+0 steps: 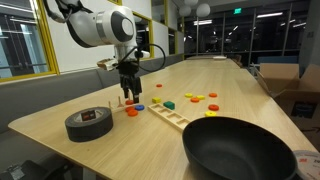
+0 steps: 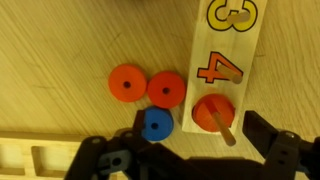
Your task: Remove the orange ring from the wooden platform
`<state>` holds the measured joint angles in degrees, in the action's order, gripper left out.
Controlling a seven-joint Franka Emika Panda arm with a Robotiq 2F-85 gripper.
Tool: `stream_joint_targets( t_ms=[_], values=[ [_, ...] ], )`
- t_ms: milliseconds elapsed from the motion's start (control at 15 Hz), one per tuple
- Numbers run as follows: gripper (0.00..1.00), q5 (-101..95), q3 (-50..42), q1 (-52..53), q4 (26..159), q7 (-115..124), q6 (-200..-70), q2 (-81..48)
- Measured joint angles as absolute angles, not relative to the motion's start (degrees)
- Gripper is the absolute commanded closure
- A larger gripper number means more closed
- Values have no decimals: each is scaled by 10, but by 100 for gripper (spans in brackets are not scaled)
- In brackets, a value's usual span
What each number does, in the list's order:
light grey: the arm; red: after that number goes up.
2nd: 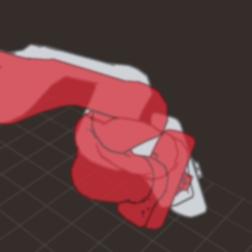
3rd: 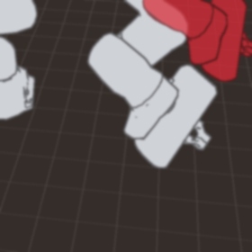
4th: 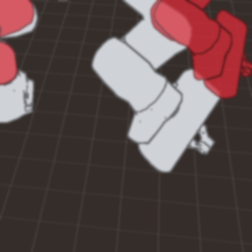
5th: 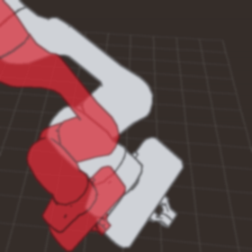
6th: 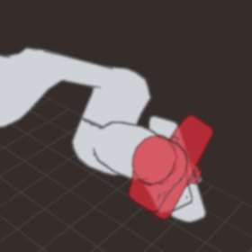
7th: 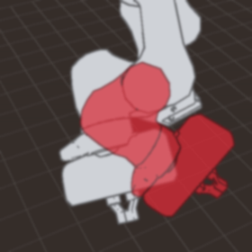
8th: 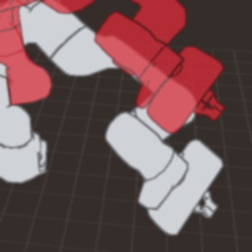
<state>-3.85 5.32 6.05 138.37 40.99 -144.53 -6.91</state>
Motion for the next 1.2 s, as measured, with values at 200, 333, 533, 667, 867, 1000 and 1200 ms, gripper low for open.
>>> stream_joint_targets(
  t_ms=[200,333,533,667,867,1000,1200],
  values=[
    [0,-39,53,62,1384,411,-1445,-72],
    [0,-39,53,64,1384,411,-1445,-74],
    [0,-39,53,67,1384,412,-1445,-74],
    [0,-39,53,69,1384,413,-1445,-74],
    [0,-39,52,69,1384,414,-1445,-74],
    [26,-39,52,69,1384,414,-1445,-74],
    [50,-40,52,69,1384,415,-1445,-74]
  ],
)
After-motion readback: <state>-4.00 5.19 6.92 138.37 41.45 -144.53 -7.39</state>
